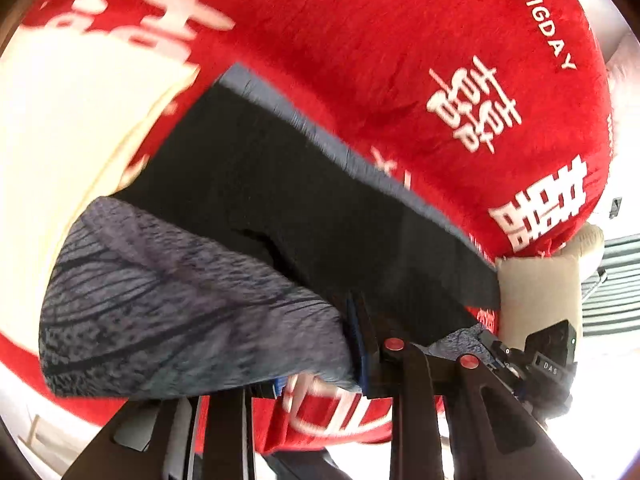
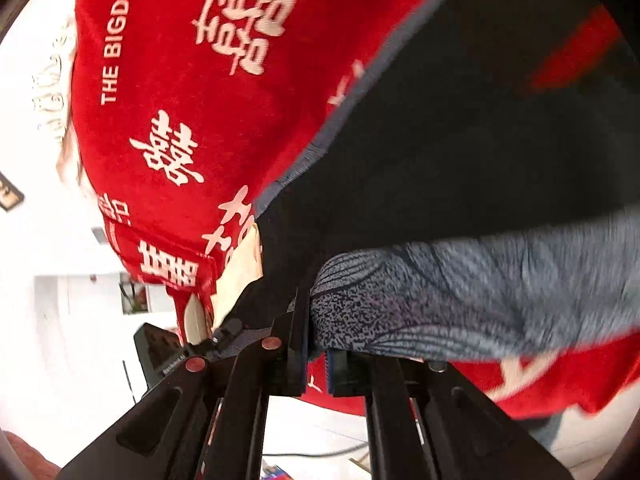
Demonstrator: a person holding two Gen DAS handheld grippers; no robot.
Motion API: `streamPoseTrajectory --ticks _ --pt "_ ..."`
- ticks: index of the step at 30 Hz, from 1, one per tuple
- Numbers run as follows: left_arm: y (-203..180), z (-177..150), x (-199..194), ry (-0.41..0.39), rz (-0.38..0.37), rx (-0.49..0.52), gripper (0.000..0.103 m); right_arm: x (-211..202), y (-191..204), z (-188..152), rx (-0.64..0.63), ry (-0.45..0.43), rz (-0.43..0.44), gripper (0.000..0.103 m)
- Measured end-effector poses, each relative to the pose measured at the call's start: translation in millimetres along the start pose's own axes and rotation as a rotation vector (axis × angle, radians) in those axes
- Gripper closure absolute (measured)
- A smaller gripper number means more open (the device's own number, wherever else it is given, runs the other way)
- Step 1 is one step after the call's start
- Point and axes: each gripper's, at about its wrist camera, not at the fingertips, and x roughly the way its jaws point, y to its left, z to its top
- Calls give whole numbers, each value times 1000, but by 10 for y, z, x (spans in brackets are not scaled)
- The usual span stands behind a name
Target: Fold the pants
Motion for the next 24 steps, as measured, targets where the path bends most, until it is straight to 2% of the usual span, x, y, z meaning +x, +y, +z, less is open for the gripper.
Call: streamPoseTrajectory --ticks 1,4,8,12,15,18,19,20,21,22,24 --pt "-52 123 39 -9 6 4 76 9 19 59 -10 17 -9 97" --pt "-174 467 216 -32 34 32 76 170 82 562 -16 72 -26 96" --pt "-185 950 652 -52 91 27 76 634 82 1223 -27 163 -90 96" --pt "-62 1282 1163 -14 157 6 75 1163 -125 1746 -30 237 -156 95" --pt "48 1392 1350 32 170 -42 75 1386 -292 1961 -11 262 -150 95" --pt "20 1406 1221 57 154 -59 74 1403 -327 2035 35 298 -117 93" --pt "-9 1384 1138 55 154 -55 69 1390 -302 2040 27 309 -118 92" --pt "-46 1356 1042 40 185 -42 58 1366 -256 2048 12 318 -123 90" --pt "-104 1316 883 -6 266 -13 28 1343 -190 2068 -2 320 -135 82" --pt "-144 1301 769 -47 305 9 21 1296 -138 2087 -16 313 -142 64" --pt "-211 1263 585 -83 334 53 21 1148 43 2098 -51 262 -129 41"
